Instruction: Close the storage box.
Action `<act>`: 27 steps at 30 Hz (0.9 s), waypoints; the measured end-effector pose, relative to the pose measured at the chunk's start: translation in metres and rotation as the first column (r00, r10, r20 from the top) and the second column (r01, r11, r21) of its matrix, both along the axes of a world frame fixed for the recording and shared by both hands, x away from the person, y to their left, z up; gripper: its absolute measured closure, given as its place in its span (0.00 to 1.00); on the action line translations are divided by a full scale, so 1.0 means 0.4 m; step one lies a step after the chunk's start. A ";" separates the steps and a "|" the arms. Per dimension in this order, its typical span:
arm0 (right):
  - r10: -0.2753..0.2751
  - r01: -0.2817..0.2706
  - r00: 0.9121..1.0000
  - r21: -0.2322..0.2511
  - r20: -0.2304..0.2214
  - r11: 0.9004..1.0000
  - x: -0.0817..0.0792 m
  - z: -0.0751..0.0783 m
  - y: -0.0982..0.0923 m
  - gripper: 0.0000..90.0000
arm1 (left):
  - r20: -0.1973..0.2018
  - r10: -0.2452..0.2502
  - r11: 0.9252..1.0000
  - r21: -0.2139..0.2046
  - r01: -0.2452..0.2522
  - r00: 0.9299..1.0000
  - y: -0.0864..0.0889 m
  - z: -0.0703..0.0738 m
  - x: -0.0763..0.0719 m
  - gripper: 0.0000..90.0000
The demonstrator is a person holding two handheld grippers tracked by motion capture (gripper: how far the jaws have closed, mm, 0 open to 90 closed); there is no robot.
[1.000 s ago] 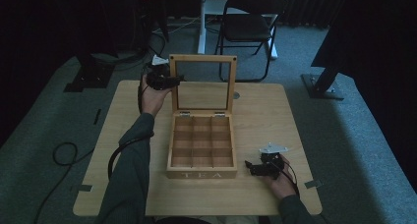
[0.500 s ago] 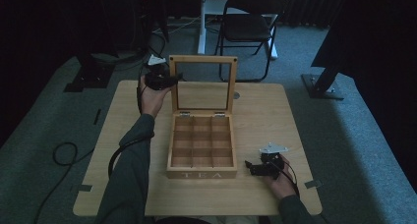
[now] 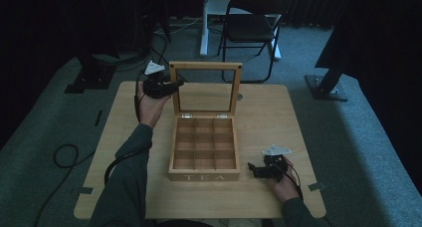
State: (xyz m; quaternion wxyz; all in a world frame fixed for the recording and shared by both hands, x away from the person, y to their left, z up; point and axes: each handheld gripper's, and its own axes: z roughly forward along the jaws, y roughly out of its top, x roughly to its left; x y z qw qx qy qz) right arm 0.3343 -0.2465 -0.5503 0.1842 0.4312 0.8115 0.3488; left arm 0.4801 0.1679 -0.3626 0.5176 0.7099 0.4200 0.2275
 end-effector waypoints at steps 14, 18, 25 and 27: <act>0.000 0.000 1.000 0.000 0.000 1.000 0.000 0.000 0.000 0.15 | 0.041 -0.037 0.998 -0.049 0.039 0.998 0.020 0.000 -0.064 0.58; 0.000 0.000 1.000 0.000 0.000 1.000 0.000 0.000 0.000 0.15 | 0.065 -0.036 0.997 -0.060 0.040 0.997 0.022 0.009 -0.083 0.58; 0.000 0.000 1.000 0.000 0.000 1.000 0.000 0.000 0.000 0.15 | 0.106 0.010 1.000 -0.017 -0.008 0.994 0.024 0.038 -0.119 0.63; 0.000 0.000 1.000 0.001 0.000 1.000 0.000 0.000 0.000 0.15 | 0.121 0.023 1.000 0.019 -0.025 0.992 0.019 0.044 -0.130 0.65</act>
